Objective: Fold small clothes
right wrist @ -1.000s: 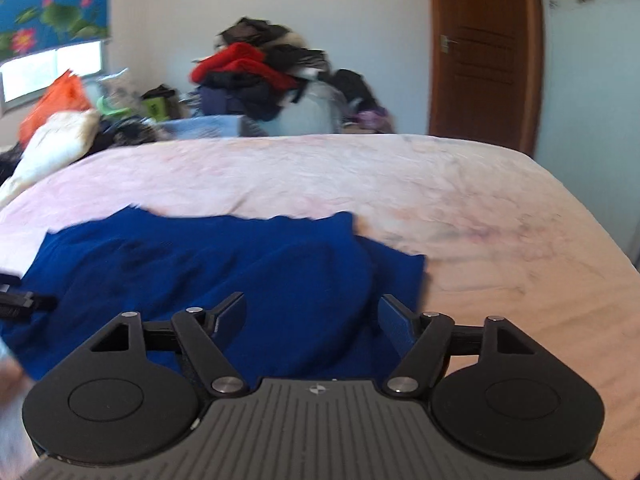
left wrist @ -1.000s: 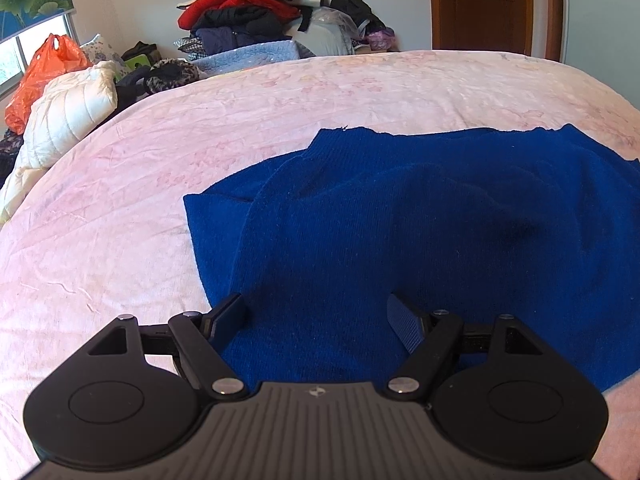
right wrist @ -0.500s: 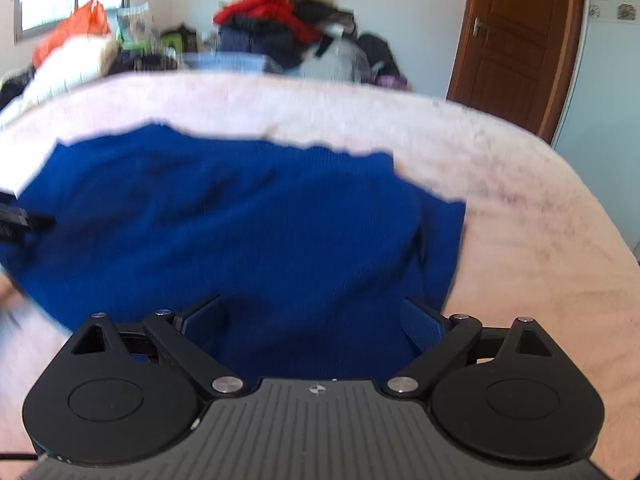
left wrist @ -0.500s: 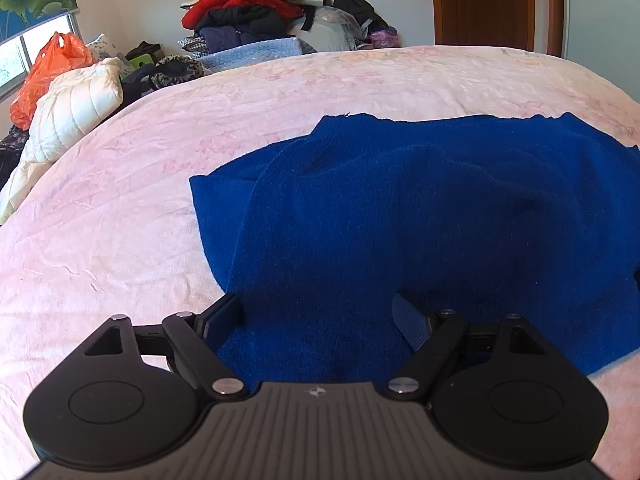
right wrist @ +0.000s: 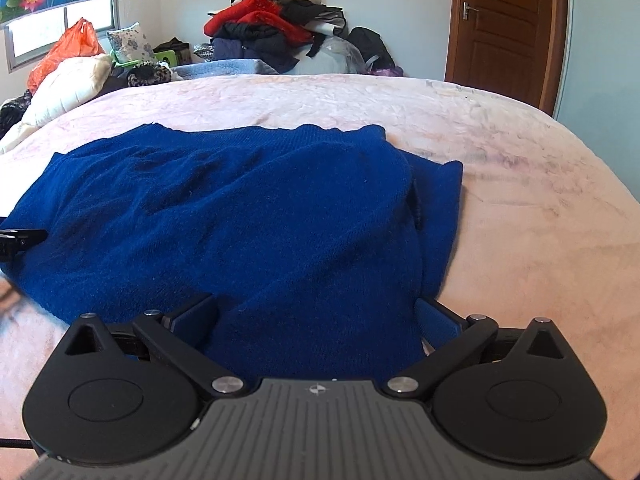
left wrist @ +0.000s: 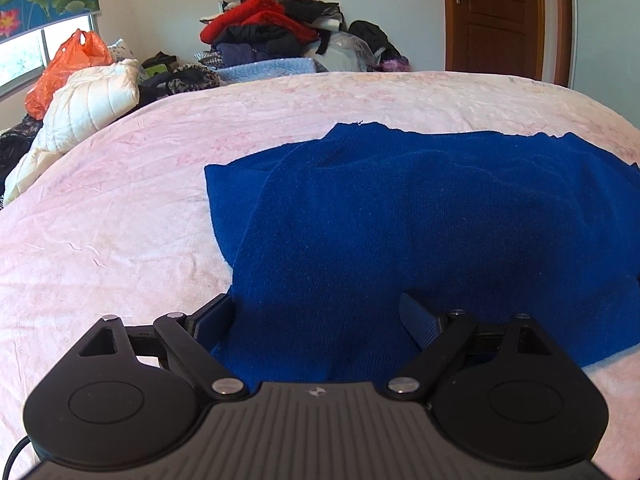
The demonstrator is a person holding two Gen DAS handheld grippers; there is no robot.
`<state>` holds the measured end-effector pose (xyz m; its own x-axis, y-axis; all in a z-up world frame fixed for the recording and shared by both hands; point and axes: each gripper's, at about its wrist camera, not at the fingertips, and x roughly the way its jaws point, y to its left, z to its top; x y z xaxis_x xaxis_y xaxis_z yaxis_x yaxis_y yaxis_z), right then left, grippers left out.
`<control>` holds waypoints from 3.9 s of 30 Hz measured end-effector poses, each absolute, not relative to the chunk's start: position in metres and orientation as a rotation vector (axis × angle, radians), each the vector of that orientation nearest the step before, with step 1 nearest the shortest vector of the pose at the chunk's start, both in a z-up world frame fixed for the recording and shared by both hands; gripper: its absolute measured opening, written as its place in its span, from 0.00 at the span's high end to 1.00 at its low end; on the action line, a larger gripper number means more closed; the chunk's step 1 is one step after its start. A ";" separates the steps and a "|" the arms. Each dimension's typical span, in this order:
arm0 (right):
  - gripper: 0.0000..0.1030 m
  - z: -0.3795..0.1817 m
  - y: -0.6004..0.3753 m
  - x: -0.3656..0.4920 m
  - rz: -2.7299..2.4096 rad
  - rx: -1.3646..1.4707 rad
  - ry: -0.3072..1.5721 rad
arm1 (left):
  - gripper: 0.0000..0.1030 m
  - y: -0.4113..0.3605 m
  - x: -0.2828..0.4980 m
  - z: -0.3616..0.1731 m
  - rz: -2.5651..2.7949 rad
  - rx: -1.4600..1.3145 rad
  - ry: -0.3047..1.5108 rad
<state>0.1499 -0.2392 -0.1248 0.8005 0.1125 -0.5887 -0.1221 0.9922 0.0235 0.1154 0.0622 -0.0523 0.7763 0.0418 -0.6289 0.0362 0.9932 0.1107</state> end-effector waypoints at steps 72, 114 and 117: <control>0.51 -0.125 0.061 0.153 0.368 -0.784 0.305 | 0.20 0.168 0.318 -0.047 -0.505 -0.569 0.994; 0.94 -0.075 -0.108 0.095 0.320 -0.325 0.234 | 0.89 -0.045 0.247 0.055 -0.262 0.015 0.760; 0.94 -0.077 -0.121 0.089 0.296 -0.306 0.237 | 0.89 -0.064 0.246 0.053 -0.269 0.030 0.762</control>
<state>0.0893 -0.1212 -0.0769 0.9295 0.2490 -0.2720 -0.3200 0.9112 -0.2594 0.2458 -0.0642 0.0535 0.6910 -0.2295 -0.6854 0.2513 0.9654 -0.0699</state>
